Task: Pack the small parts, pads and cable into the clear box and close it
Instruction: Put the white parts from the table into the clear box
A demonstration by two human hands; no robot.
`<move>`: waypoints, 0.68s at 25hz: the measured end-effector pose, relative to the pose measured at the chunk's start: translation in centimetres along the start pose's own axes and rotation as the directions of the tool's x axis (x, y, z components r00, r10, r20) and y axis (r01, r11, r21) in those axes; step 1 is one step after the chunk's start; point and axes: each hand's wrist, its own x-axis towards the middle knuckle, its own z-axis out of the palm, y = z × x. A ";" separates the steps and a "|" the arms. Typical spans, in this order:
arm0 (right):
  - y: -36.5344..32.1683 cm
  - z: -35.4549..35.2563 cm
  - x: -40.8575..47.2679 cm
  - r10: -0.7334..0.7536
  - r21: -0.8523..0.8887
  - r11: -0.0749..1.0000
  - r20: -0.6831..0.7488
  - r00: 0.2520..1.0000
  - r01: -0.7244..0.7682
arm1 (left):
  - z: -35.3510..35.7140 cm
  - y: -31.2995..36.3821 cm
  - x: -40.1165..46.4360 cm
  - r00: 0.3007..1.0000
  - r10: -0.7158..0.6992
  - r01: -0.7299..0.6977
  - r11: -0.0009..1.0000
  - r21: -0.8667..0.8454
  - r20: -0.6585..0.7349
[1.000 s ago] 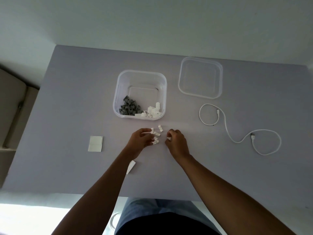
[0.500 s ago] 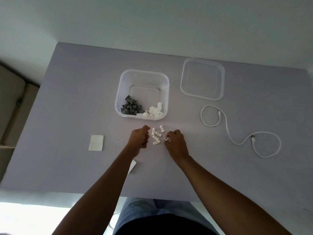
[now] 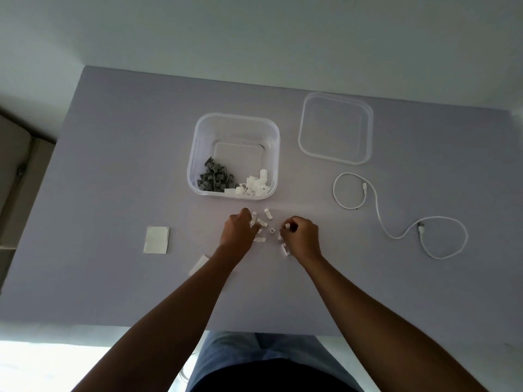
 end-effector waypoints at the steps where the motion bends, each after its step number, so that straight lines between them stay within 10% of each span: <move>1: 0.0 -0.2 -0.1 0.006 0.018 1.000 -0.003 1.000 -0.006 | 0.0 -0.1 0.0 1.000 0.027 -0.027 1.000 0.007 -0.016; 8: 0.8 0.3 -0.6 -0.034 0.074 0.997 -0.029 0.999 0.036 | -0.6 0.5 0.2 0.973 -0.124 0.175 0.945 -0.276 0.195; 12: 0.3 1.1 -1.1 -0.090 0.008 0.996 0.108 0.990 0.089 | -2.2 0.2 -0.8 0.836 -0.060 0.509 0.451 -0.733 0.545; 17: -0.2 2.7 -1.4 -0.187 -0.253 0.944 0.123 0.975 0.213 | -3.7 -0.2 -1.5 0.799 0.067 0.575 0.207 -0.792 0.598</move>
